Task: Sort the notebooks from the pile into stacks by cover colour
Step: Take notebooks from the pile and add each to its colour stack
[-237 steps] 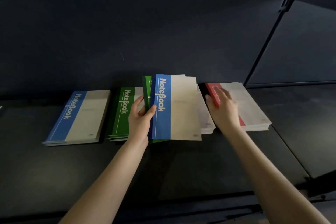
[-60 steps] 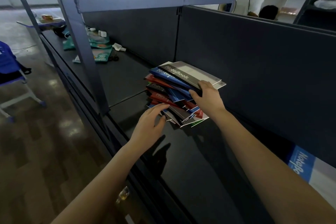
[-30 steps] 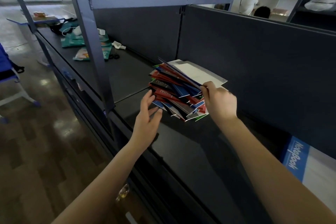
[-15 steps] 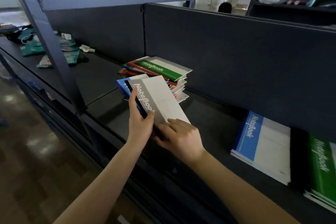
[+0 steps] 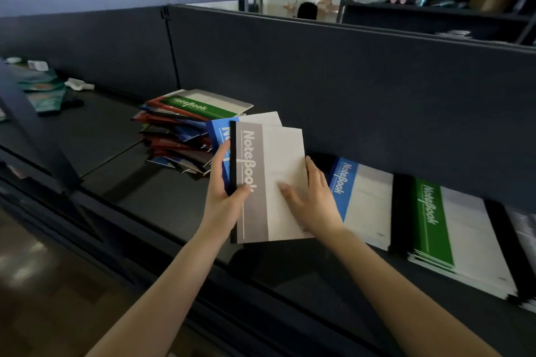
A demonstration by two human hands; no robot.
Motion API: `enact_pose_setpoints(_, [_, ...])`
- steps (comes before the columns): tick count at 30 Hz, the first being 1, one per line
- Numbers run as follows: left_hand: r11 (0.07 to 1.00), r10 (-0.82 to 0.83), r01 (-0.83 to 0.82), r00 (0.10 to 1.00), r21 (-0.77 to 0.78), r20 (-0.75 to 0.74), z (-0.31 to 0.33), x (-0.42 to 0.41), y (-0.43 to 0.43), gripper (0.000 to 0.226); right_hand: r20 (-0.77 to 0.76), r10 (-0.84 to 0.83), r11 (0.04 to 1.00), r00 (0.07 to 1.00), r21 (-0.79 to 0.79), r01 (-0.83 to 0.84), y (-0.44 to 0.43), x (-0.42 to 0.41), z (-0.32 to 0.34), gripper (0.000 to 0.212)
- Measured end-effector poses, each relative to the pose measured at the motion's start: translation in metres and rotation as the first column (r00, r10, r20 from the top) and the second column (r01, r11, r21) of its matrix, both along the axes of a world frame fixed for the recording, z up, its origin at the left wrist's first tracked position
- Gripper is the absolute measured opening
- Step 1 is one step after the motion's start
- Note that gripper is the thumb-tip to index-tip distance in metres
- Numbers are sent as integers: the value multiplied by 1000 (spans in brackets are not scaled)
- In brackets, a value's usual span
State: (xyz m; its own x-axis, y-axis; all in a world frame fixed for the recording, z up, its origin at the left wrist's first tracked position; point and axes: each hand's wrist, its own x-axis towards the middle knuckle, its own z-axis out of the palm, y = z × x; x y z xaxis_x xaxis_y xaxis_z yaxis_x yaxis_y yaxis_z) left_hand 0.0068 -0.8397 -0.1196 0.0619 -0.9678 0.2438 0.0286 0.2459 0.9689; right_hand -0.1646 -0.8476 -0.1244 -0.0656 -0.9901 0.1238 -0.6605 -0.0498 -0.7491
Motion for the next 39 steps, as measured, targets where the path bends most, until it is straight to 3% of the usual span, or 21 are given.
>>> enact_pose_setpoints(4, [996, -82, 83, 996, -24, 30, -3, -28, 1, 81, 207, -94, 992, 974, 99, 74, 17, -29, -4, 86])
enact_pose_setpoints(9, [989, -150, 151, 987, -10, 51, -11, -61, 3, 77, 430, -197, 979, 881, 39, 200, 38, -64, -8, 69])
enact_pose_setpoints(12, [984, -179, 180, 983, -13, 52, -13, -85, 5, 76, 472, -231, 964, 851, -10, 267, 53, -84, -10, 54])
enact_pose_setpoints(17, [969, -246, 247, 968, -22, 36, -13, -125, 11, 77, 492, -298, 932, 818, -33, 360, 73, -121, -11, 51])
enact_pose_setpoints(28, [910, -410, 413, 908, -27, 93, -18, -211, 32, 66, 342, -608, 741, 717, -82, 667, 133, -244, -5, 51])
enact_pose_setpoints(39, [857, -513, 514, 849, 24, 125, -22, -267, 44, 65, 139, -735, 659, 664, -81, 747, 178, -359, 5, 52])
